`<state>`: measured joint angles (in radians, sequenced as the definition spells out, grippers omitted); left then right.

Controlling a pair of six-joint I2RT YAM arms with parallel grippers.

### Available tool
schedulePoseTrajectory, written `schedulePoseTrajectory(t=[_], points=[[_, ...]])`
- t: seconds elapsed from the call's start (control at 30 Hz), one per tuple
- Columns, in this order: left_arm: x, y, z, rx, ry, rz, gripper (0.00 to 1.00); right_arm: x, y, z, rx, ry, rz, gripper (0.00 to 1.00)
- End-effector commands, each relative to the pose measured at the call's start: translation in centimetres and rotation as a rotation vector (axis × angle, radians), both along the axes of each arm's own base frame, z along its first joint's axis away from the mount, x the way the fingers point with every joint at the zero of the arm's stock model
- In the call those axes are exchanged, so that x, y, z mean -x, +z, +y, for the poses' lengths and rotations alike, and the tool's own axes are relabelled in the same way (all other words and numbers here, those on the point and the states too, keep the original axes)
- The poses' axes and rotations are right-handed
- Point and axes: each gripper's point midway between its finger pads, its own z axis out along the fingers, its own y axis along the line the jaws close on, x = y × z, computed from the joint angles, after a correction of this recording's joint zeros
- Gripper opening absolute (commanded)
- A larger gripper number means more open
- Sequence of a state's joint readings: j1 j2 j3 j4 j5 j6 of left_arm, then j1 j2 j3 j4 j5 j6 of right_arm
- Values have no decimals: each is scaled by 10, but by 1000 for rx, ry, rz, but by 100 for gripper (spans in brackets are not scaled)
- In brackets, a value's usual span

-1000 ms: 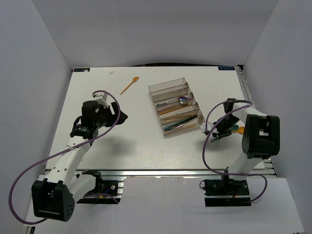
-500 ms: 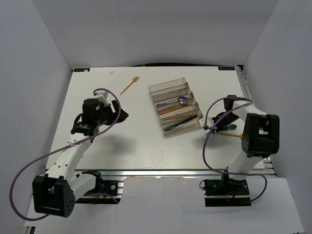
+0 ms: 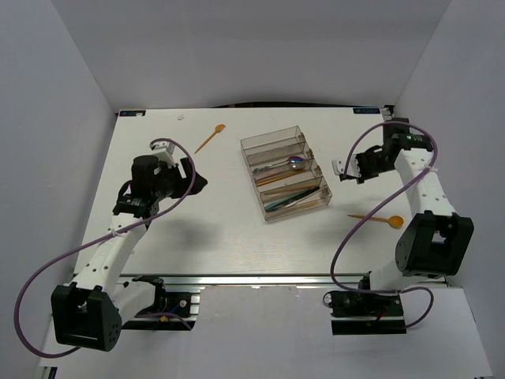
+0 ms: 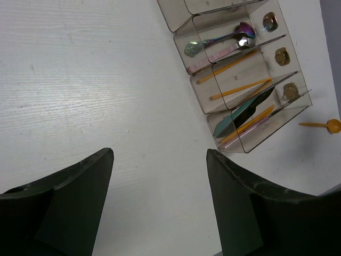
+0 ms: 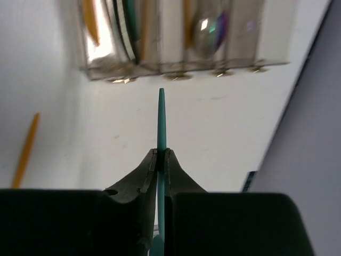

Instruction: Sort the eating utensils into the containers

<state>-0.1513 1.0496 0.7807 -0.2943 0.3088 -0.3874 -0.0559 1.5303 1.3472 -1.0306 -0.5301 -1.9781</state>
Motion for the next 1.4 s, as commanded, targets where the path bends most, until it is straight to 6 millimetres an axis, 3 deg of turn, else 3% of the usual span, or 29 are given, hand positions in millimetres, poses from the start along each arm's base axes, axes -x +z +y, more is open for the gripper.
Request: schedulePoseTrajectory(t=[0.0,0.03,0.07,0.1,0.2,0.23,0.3,0.33,0.37,0.43,0.47,0.67,1.07,1.37], points=[[-9,28,3,-13,0,-79,82,-10,48,43,-109,169,-149,0],[-9,26,2,-10,-7,-74,82,-7,50,72,-146,178,-117,0],[-10,27,1,-6,-12,-76,82,-11,50,86,-156,185,-123,0],[-11,27,0,-2,-15,-75,82,-20,57,115,-174,231,-184,0],[-9,26,-3,10,-23,-61,82,-38,52,154,-200,205,-197,0],[-7,28,-2,13,-21,-64,82,-47,57,176,-216,210,-236,0],[-4,30,-1,16,-16,-70,82,-61,41,200,-214,214,-224,0],[-2,28,0,13,-8,-68,82,-78,56,209,-230,201,-276,0],[2,31,1,25,1,-74,82,-89,37,217,-234,177,-225,0],[7,32,1,35,11,-73,82,-107,45,231,-249,174,-252,0],[11,31,3,41,19,-72,82,-115,28,236,-239,170,-224,0],[25,28,10,38,60,-64,82,-138,4,255,-253,148,-211,0],[17,31,11,9,49,-62,82,-132,-51,258,-222,85,-126,4],[16,29,11,6,51,-61,82,-124,-68,253,-204,74,-71,9]])
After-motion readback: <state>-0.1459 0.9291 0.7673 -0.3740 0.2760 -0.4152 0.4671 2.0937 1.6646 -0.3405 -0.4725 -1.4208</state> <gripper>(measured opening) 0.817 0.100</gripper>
